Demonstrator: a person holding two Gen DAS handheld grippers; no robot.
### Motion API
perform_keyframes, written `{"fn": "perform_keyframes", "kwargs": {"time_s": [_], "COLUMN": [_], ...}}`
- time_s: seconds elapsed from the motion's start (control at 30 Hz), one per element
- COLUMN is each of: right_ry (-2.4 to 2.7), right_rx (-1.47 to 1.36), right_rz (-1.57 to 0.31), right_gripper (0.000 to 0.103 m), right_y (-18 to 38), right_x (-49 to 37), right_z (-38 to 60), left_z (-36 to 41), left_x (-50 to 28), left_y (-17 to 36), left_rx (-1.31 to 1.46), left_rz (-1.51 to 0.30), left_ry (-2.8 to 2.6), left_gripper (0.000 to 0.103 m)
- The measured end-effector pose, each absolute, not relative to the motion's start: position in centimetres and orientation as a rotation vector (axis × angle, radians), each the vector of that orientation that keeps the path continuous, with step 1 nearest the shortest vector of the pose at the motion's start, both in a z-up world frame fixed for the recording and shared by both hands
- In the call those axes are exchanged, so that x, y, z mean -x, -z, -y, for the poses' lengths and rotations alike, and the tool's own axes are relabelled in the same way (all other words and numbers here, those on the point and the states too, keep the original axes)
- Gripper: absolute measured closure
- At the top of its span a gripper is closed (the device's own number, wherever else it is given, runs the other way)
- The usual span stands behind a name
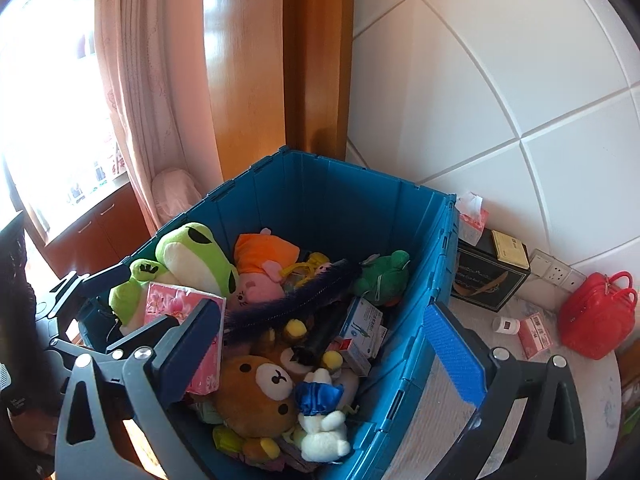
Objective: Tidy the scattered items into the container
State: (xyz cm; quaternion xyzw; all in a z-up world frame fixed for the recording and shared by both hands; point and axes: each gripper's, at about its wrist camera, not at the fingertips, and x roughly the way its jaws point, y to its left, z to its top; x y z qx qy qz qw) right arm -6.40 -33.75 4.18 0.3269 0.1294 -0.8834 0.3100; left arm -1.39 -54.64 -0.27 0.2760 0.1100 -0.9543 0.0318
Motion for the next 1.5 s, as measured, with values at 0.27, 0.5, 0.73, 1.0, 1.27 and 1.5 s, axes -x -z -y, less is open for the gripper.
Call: {"fn": "perform_keyframes", "kwargs": {"time_s": [0.27, 0.5, 0.73, 1.0, 1.27, 1.5], "right_ry": [2.32, 2.351, 2.421, 2.546, 2.62, 2.655], "right_rx": [-0.857, -0.832, -0.87, -0.967, -1.039, -1.059], "right_rz": [-0.328, -0.258, -0.217, -0.152, -0.117, -0.085], "right_gripper": [0.0, 0.0, 0.0, 0.0, 0.0, 0.0], "right_y": [-4.2, -4.8, -4.2, -3.8, -2.7, -2.0], "right_x": [4.4, 3.1, 1.5, 0.5, -0.2, -0.8], "right_z": [31.6, 26.7, 16.8, 3.9, -5.7, -11.9], "left_z": [52.9, 48.0, 38.8, 26.8, 18.0, 12.6], "left_x": [1.1, 0.3, 0.6, 1.1, 1.1, 1.0], "left_y": [-0.4, -1.9, -2.9, -3.2, -2.6, -2.2], "left_rx": [-0.85, -0.837, -0.877, -0.957, -1.026, -1.073], "left_rz": [-0.313, -0.215, -0.154, -0.117, -0.107, -0.12], "left_ry": [2.919, 2.934, 3.003, 3.091, 3.096, 3.11], "left_gripper": [0.0, 0.0, 0.0, 0.0, 0.0, 0.0]}}
